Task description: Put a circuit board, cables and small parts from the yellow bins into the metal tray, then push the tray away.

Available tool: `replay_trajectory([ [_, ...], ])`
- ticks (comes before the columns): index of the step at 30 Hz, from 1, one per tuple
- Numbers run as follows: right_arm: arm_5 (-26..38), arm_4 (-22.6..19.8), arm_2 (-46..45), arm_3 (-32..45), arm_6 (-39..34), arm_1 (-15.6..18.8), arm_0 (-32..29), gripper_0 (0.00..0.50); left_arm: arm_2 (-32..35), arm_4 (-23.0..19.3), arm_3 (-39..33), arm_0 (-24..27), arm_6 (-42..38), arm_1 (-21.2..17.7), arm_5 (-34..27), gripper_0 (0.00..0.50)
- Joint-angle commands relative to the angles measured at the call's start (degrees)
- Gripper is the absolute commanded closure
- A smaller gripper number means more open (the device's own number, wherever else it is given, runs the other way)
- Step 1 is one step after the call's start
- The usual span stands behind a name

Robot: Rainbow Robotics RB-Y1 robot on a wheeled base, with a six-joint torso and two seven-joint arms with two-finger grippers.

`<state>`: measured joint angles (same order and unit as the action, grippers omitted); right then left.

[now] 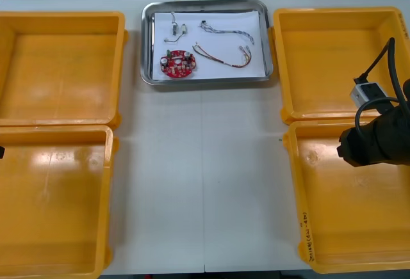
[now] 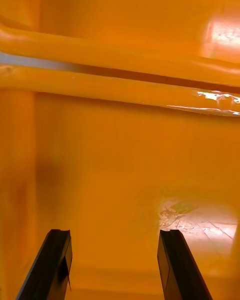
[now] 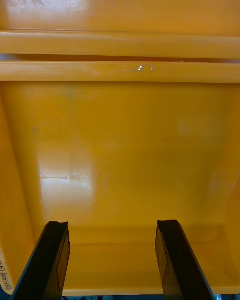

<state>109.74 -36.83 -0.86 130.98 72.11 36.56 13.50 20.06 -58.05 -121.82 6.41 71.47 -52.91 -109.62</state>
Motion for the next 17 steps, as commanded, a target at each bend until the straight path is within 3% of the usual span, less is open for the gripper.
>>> replay_trajectory([
  [1,0.3,2.9,-1.8,1.1,-1.3,-2.3,-1.0,0.0,1.7,0.5,-1.3,-1.0,1.1,0.6,-0.4,0.0],
  [17,0.3,4.0,-3.9,-3.5,-0.3,-4.7,-1.3,0.0,1.7,0.5,-1.3,-1.0,1.1,0.6,-0.4,0.0],
])
